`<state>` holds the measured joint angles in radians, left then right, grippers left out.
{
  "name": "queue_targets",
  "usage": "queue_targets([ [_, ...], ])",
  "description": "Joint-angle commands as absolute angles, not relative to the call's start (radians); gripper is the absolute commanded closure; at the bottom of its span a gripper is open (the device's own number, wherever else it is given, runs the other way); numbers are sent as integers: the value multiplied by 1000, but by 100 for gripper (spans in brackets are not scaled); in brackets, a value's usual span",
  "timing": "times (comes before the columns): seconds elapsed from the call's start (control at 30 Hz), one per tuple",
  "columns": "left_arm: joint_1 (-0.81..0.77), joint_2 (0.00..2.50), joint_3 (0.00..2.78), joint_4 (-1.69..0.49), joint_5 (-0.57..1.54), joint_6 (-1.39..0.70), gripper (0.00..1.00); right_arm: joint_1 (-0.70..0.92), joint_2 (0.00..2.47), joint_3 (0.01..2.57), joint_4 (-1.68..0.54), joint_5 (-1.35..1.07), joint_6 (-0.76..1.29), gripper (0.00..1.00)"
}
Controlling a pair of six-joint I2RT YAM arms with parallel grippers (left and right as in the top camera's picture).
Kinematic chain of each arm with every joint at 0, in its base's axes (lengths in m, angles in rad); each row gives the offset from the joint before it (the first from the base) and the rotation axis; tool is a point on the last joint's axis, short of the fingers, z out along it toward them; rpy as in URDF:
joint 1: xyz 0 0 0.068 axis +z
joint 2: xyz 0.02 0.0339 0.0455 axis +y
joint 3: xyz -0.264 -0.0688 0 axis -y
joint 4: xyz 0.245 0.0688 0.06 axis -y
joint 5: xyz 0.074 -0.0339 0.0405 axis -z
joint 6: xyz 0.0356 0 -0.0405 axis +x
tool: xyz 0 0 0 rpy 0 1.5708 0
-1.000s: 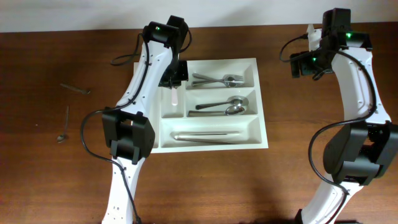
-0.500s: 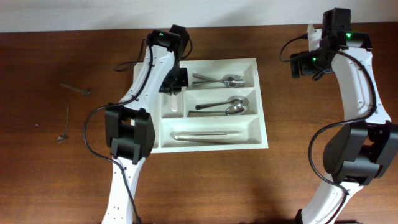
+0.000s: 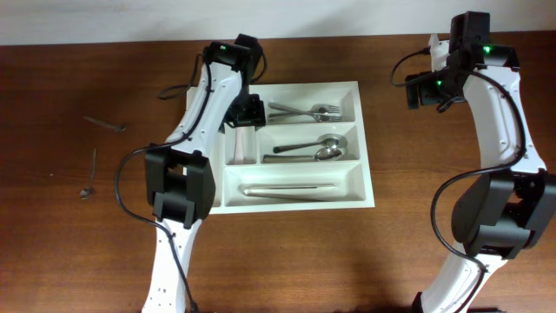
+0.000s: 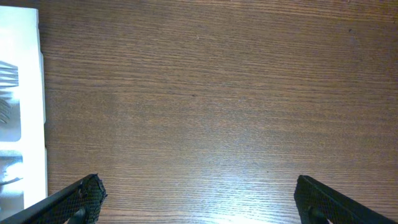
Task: Pack container
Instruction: 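Release the knife and lift the left gripper back left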
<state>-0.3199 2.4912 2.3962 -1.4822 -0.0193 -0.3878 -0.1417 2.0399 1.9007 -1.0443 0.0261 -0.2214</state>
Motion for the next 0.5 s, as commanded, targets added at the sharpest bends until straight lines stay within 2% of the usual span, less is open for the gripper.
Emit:
queue_targets([
  [0.0, -272, 2490, 2512, -1508, -31, -342, 22, -138, 2020, 1903, -1044, 27, -229, 1],
  [0.23, -119, 2490, 2735, -1606, -35, -293, 23, -138, 2020, 1903, -1044, 27, -229, 1],
  [0.47, 80, 2491, 2743, -1636, -46, -282, 23, -138, 2020, 1903, -1044, 27, -229, 1],
])
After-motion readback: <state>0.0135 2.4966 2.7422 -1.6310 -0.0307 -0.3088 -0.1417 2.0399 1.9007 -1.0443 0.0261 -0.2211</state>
